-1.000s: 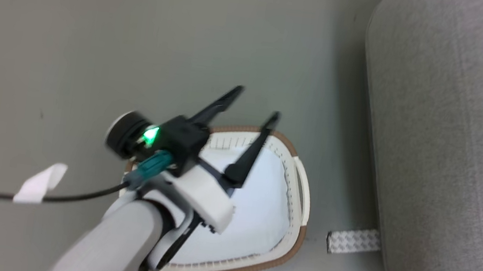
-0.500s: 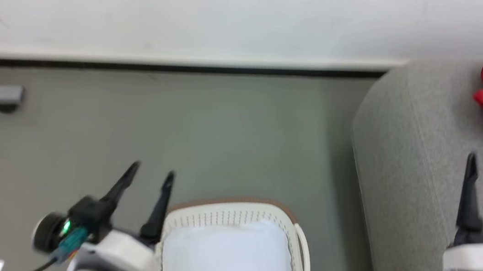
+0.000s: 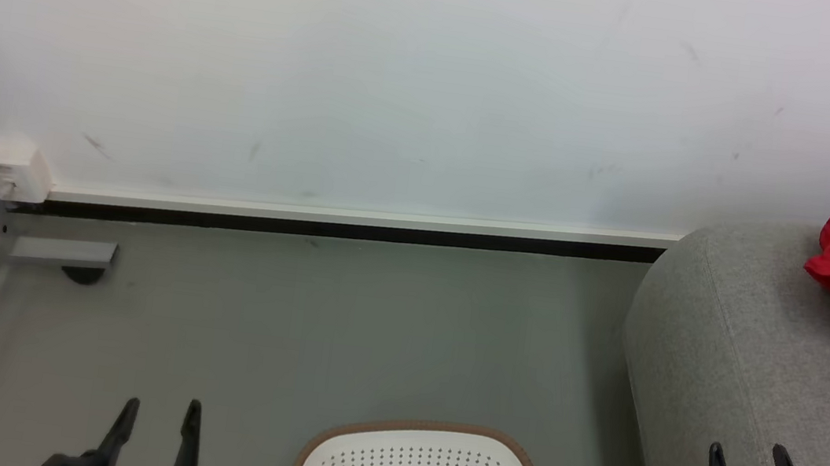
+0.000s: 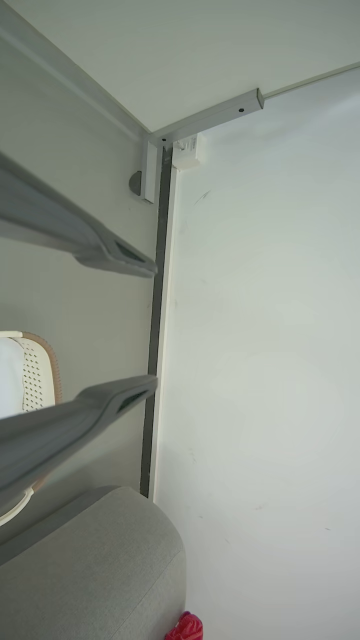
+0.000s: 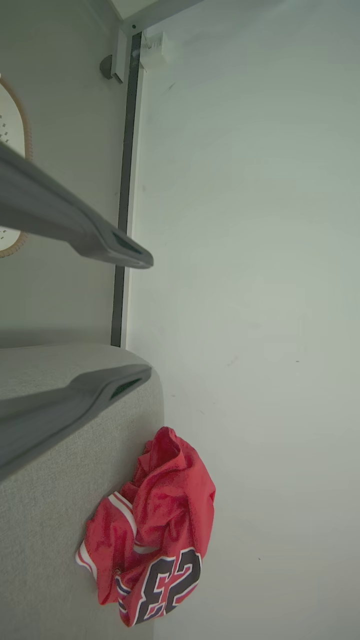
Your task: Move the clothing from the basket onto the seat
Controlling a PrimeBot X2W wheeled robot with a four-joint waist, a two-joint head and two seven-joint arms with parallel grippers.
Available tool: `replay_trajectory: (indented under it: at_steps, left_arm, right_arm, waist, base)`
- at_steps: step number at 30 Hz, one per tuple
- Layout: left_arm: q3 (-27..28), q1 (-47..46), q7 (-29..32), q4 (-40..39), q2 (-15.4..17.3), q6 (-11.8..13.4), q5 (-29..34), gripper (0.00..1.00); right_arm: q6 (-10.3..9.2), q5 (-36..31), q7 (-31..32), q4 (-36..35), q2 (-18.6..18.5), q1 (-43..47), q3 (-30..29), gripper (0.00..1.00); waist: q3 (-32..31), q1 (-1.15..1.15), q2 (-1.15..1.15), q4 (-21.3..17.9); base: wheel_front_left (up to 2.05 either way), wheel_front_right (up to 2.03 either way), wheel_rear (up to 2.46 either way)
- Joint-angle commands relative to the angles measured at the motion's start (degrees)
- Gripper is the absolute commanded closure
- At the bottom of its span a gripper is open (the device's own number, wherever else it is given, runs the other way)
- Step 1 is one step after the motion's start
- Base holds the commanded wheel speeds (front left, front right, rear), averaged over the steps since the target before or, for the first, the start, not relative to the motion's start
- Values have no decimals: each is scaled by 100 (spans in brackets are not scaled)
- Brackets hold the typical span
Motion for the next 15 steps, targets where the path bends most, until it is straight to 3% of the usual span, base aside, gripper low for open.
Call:
replay_trajectory:
  at_steps: [1,15]
  left_arm:
    - [134,138,-7,-26,-74,-80,116,0]
    - [770,247,-7,8,-513,-655,683,0]
  right_arm:
    - [-15,117,5,59,-13,141,26,0]
    - [-15,379,5,170,-11,247,231,0]
  waist:
    - [-89,2,0,29]
    - [-168,2,0,3]
  base:
    - [0,0,0]
    - [0,0,0]
